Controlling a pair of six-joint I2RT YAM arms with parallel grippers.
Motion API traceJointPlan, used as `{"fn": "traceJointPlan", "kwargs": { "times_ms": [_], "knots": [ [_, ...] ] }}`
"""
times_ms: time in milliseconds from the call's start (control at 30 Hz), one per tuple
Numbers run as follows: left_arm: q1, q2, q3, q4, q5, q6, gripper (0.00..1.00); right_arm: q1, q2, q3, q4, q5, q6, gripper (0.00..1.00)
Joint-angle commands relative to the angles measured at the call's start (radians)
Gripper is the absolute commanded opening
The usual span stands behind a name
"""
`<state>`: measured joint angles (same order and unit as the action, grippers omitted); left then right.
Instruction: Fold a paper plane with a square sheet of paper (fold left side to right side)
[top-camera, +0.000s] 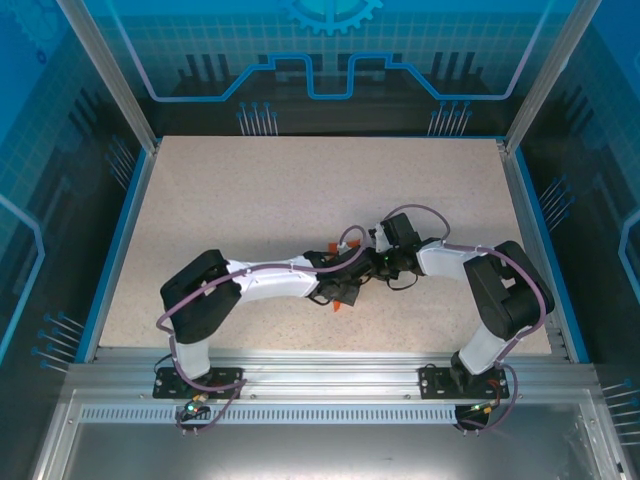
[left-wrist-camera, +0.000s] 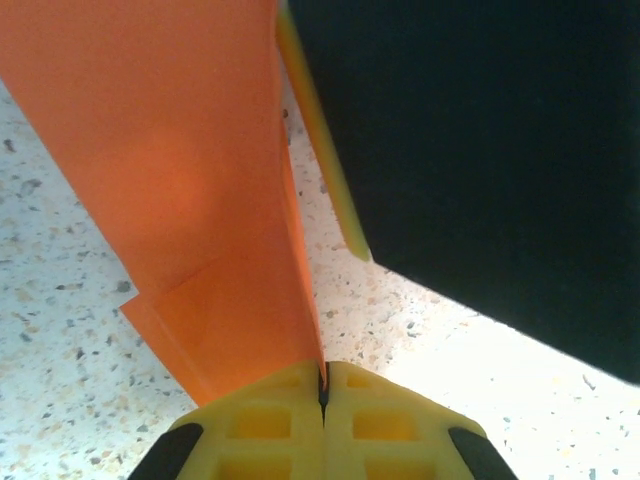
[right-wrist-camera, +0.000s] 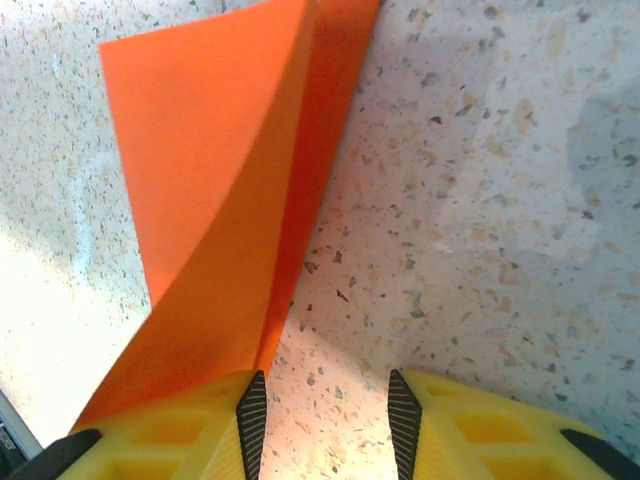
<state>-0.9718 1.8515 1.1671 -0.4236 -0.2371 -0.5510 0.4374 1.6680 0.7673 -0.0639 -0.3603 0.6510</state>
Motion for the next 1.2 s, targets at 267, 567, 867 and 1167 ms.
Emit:
{"fn": "traceJointPlan", "kwargs": {
  "times_ms": [267, 567, 867, 1167],
  "knots": [
    [0.12, -0.122, -0.191, 0.264, 0.264, -0.099, 0.02, -0.067, -0.105, -0.064, 0.033, -0.081, -0.018, 0.42],
    [0.226, -0.189, -0.318, 0.487, 0.457, -0.211, 0.02, -0.075, -0.073, -0.093, 0.221, -0.224, 0.044, 0.49],
    [0.25, -0.163, -0.344, 0.551, 0.499, -0.27, 0.02, -0.055, 0.004, -0.041, 0.255, -0.233, 0.075, 0.52],
    [0.284, -0.131, -0.401, 0.655, 0.539, -0.349, 0.01, -0.036, 0.081, 0.014, 0.252, -0.242, 0.078, 0.5]
  ]
}}
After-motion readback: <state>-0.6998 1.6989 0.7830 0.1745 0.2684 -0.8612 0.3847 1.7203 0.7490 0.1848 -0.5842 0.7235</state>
